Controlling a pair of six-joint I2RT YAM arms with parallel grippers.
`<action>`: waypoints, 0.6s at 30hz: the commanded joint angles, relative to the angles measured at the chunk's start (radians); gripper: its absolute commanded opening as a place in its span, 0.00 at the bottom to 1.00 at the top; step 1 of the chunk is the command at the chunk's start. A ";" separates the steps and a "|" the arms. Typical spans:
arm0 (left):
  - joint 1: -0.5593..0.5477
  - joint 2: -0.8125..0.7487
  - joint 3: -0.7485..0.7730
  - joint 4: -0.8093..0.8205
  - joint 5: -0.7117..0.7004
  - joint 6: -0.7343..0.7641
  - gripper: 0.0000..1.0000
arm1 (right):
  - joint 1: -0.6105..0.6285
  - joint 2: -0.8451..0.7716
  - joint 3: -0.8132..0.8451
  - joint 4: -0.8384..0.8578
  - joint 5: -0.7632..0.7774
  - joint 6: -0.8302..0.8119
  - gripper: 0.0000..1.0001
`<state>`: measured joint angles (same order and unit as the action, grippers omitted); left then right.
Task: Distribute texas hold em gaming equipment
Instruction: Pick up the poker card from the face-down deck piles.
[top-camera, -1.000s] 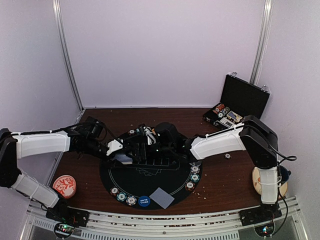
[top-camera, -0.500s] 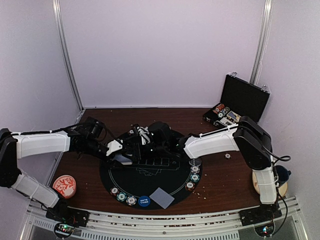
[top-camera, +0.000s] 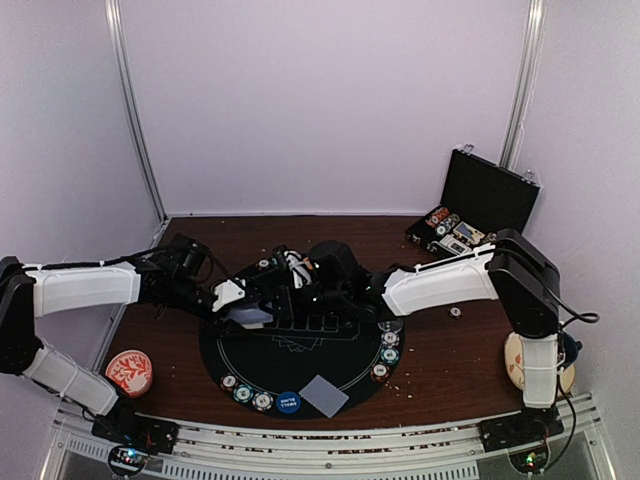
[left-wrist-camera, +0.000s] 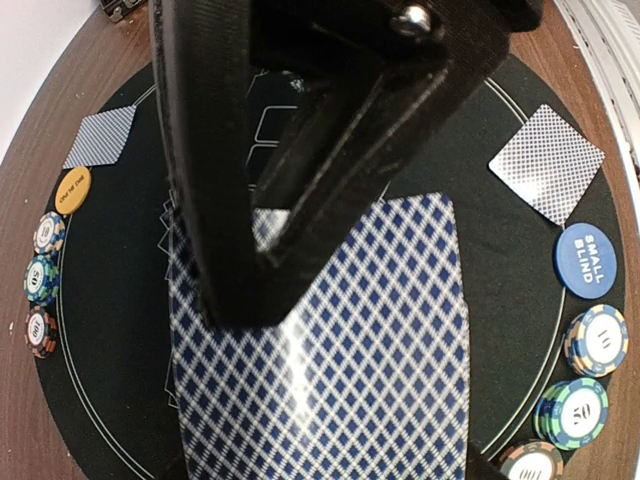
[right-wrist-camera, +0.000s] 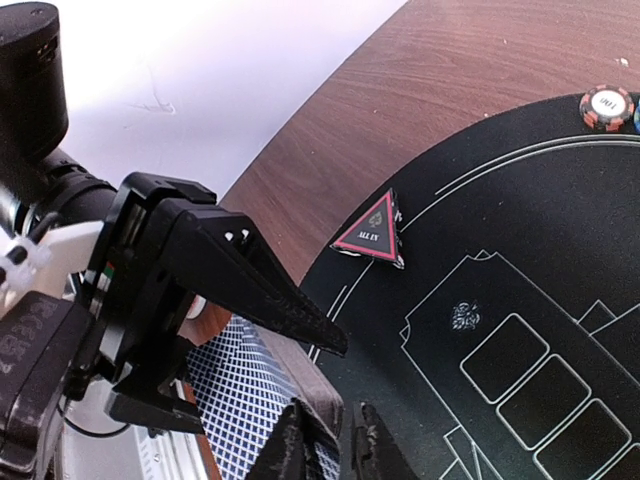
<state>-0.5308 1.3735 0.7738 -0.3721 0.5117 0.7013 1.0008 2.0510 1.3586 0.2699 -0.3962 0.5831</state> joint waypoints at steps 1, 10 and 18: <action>-0.003 -0.002 0.008 0.008 0.051 0.013 0.12 | -0.036 -0.022 -0.017 -0.089 0.069 -0.026 0.09; -0.002 0.006 0.009 0.010 0.043 0.010 0.12 | -0.037 -0.123 -0.103 -0.082 0.041 -0.026 0.00; -0.002 0.009 0.009 0.017 0.026 0.002 0.12 | -0.056 -0.273 -0.229 -0.091 0.070 -0.031 0.00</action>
<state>-0.5312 1.3823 0.7738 -0.3756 0.5133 0.7017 0.9592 1.8759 1.1954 0.2085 -0.3809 0.5686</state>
